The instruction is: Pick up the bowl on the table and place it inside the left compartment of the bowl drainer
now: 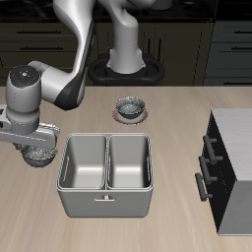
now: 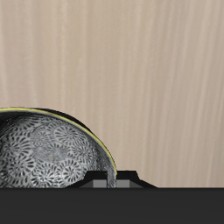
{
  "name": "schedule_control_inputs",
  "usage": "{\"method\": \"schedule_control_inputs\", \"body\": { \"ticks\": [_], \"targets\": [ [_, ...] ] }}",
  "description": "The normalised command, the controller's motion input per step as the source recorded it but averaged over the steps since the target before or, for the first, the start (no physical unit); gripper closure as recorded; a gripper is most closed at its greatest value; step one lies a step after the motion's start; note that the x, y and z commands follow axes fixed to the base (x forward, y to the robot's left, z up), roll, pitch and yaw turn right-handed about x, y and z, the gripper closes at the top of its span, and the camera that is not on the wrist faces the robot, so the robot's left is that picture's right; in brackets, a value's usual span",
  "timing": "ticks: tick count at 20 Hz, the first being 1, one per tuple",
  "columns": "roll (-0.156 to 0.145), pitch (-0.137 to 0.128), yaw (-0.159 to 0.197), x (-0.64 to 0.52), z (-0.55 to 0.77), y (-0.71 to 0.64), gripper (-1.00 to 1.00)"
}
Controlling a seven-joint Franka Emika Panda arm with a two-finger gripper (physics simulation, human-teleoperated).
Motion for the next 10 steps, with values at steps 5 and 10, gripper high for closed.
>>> {"method": "schedule_control_inputs", "body": {
  "ticks": [5,10],
  "targets": [
    [0.029,-0.057,-0.026,-0.25,0.46,0.17,1.00],
    [-0.007,-0.035,-0.015,-0.18,0.38,0.07,1.00]
  ]
}}
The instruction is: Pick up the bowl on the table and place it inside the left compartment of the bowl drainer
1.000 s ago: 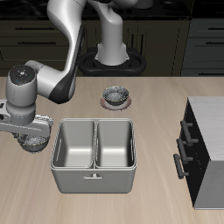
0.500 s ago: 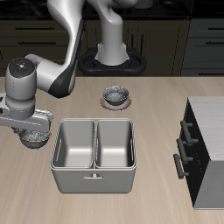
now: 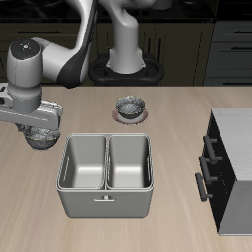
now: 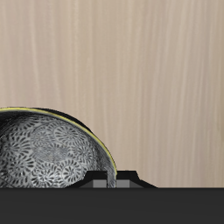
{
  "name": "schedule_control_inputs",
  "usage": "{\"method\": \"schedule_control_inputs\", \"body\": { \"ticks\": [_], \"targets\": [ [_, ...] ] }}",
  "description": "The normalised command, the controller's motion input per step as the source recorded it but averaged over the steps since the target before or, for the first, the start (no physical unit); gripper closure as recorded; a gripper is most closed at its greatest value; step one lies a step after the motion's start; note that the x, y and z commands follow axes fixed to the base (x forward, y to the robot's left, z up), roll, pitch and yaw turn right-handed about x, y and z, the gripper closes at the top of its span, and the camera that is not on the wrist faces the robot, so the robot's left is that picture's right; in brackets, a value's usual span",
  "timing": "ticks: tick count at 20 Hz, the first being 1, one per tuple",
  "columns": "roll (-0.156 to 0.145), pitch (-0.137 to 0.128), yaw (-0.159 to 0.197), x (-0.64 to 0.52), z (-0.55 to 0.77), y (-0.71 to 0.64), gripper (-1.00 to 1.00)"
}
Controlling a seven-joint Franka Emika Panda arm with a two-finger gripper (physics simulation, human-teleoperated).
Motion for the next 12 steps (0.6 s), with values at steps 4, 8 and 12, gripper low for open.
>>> {"method": "schedule_control_inputs", "body": {
  "ticks": [4,8,12],
  "targets": [
    [-0.009,-0.013,0.006,-0.24,0.42,0.18,1.00],
    [-0.007,-0.018,0.001,-0.16,0.31,0.15,1.00],
    [-0.010,-0.012,-0.028,-0.13,0.22,0.06,1.00]
  ]
}}
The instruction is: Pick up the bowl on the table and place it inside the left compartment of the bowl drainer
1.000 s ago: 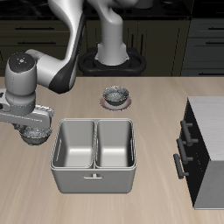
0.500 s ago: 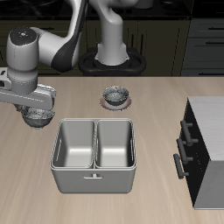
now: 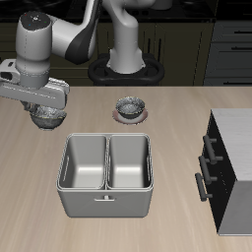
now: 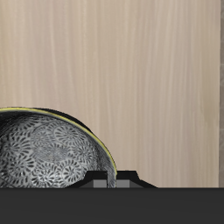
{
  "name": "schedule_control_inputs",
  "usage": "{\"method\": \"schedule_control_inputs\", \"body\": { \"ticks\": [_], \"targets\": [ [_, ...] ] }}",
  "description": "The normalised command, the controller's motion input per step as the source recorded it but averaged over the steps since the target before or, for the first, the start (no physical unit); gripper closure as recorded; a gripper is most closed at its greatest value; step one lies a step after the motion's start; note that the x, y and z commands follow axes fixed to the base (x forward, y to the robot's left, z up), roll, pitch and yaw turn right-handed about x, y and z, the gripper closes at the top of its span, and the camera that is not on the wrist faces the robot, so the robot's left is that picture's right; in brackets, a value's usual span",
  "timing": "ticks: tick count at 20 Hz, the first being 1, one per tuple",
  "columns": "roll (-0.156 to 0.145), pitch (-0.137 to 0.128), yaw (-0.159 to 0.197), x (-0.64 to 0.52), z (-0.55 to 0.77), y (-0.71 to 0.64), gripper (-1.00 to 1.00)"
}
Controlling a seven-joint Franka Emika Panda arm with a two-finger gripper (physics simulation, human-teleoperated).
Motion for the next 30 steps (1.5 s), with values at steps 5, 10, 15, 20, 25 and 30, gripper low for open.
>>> {"method": "schedule_control_inputs", "body": {
  "ticks": [5,10,15,20,25,30],
  "targets": [
    [0.000,-0.034,-0.003,-0.14,0.44,0.15,1.00],
    [-0.003,-0.031,-0.013,-0.10,0.36,0.07,1.00],
    [-0.006,-0.029,-0.006,-0.11,0.34,0.04,1.00],
    [-0.014,-0.003,-0.002,-0.13,0.19,0.00,1.00],
    [-0.014,-0.011,0.022,-0.12,0.10,0.07,1.00],
    [0.040,-0.004,0.004,-0.06,0.14,0.29,1.00]
  ]
}}
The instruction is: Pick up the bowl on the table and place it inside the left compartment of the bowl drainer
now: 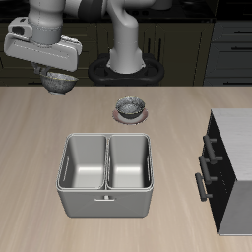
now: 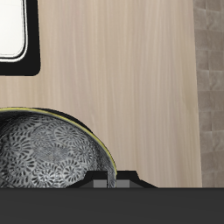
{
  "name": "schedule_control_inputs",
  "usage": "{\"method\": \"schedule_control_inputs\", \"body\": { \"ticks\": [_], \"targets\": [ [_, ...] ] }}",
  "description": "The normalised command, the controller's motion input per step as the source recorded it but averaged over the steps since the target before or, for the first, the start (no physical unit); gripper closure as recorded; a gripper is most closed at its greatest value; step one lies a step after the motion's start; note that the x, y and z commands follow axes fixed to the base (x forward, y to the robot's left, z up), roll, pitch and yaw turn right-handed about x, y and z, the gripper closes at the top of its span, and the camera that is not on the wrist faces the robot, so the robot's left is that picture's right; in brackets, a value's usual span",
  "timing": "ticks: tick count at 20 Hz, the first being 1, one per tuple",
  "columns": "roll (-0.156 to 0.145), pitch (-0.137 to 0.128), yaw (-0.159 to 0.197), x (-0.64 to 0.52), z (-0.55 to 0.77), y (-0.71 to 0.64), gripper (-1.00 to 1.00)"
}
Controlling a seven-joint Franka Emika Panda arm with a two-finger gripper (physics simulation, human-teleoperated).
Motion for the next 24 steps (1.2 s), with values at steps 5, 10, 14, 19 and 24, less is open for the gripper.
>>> {"method": "schedule_control_inputs", "body": {
  "ticks": [5,10,14,19,24],
  "targets": [
    [0.049,-0.032,0.021,0.06,0.30,0.42,1.00],
    [0.072,-0.019,0.003,0.14,0.28,0.34,1.00],
    [0.088,-0.033,0.009,0.17,0.34,0.57,1.00],
    [0.048,-0.017,0.008,0.15,0.25,0.37,1.00],
    [0.033,-0.008,0.005,0.19,0.20,0.35,1.00]
  ]
}}
